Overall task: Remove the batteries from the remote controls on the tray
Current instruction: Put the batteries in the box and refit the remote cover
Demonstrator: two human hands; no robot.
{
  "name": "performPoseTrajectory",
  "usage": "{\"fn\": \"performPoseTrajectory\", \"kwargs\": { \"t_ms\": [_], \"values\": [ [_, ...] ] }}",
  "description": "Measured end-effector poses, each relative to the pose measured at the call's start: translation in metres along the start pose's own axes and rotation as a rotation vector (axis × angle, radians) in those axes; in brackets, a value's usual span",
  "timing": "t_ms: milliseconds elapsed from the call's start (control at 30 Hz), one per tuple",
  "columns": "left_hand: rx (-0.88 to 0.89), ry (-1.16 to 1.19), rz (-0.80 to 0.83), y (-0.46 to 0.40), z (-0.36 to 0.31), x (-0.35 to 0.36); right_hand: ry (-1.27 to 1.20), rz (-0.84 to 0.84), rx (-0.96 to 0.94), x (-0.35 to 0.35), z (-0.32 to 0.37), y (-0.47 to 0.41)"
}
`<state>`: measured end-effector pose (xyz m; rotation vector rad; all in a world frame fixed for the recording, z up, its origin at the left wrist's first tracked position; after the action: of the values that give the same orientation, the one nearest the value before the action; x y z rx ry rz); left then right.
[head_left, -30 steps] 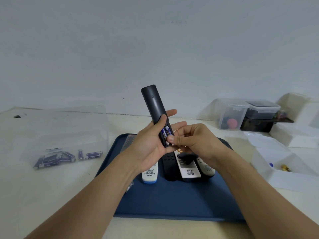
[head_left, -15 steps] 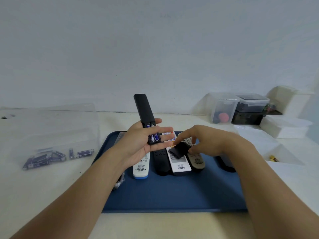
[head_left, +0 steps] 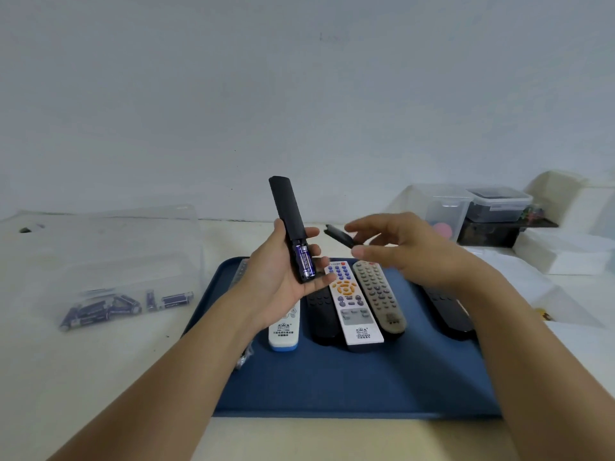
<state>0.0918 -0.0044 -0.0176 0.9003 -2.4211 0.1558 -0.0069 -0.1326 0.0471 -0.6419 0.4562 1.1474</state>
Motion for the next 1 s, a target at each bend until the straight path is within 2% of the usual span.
{"fn": "performPoseTrajectory", "kwargs": {
  "t_ms": [67,200,400,600,767,1000],
  "values": [
    [0.030,0.041,-0.011,-0.002,-0.001,0.000,-0.081,-0.049,-0.041,0.012,0.015,-0.001],
    [0.047,0.130,-0.051,-0.001,-0.002,-0.001,-0.062,-0.102,-0.068,0.045,0.023,-0.002],
    [0.028,0.243,-0.054,0.004,-0.004,0.002,-0.061,-0.110,-0.101,0.054,0.029,-0.001],
    [-0.014,0.247,-0.020,0.005,0.002,0.006,-0.039,-0.113,-0.053,0.059,0.020,-0.004],
    [-0.039,0.245,0.016,0.008,0.006,0.006,-0.099,-0.103,-0.122,0.063,0.025,-0.003],
    [-0.040,0.316,0.111,0.009,0.007,0.018,-0.143,-0.187,-0.178,0.049,0.026,-0.004]
  ]
}}
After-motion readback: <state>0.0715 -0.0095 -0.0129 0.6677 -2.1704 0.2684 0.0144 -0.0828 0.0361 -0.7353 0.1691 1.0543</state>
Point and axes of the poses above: each hand's wrist, its own y-axis away from the middle knuckle, its own x-axis out of the palm, z = x × y, the point moved 9 cm from there along -y, towards the middle knuckle, and after that the axes turned 2 degrees about z, right-handed, at the moved point
